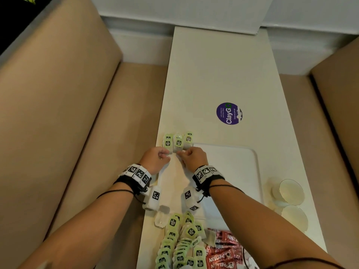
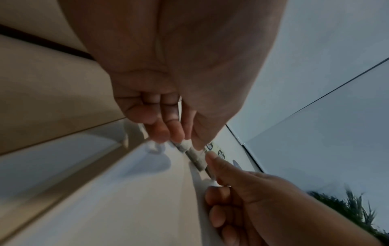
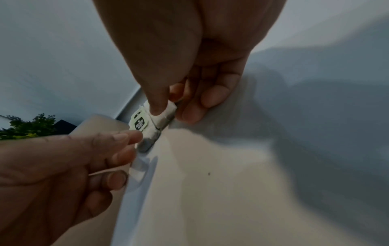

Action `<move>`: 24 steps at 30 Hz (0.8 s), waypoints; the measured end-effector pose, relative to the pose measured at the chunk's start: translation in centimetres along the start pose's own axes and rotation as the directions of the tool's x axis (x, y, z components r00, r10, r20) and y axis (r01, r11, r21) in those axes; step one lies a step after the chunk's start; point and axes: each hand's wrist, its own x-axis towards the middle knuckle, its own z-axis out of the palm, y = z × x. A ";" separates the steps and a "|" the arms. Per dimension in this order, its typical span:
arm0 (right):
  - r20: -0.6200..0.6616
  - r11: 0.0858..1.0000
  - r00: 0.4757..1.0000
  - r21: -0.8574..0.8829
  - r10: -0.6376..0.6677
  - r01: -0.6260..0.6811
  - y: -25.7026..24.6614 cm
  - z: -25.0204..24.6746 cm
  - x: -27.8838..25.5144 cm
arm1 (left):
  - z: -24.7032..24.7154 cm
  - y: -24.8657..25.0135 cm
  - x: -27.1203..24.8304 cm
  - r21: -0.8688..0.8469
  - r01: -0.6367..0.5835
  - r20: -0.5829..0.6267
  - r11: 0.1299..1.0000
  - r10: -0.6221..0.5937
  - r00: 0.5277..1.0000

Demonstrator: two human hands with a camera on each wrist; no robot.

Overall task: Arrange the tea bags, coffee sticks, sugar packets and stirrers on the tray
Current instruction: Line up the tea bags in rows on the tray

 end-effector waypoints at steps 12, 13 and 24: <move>0.387 0.986 0.913 -0.049 -0.127 0.158 4.7 -3.6 -9.7 | -0.4 -1.9 -8.8 0.181 -0.173 0.408 0.968 0.086 0.909; 0.404 0.985 0.907 -0.064 -0.121 0.160 5.2 -3.7 -10.7 | -0.3 -2.2 -9.7 0.213 -0.191 0.421 0.958 0.087 0.903; 0.445 0.942 0.884 -0.214 -0.142 0.259 6.7 -3.3 -16.8 | 0.9 -2.8 -14.9 0.449 -0.344 0.573 0.825 0.030 0.819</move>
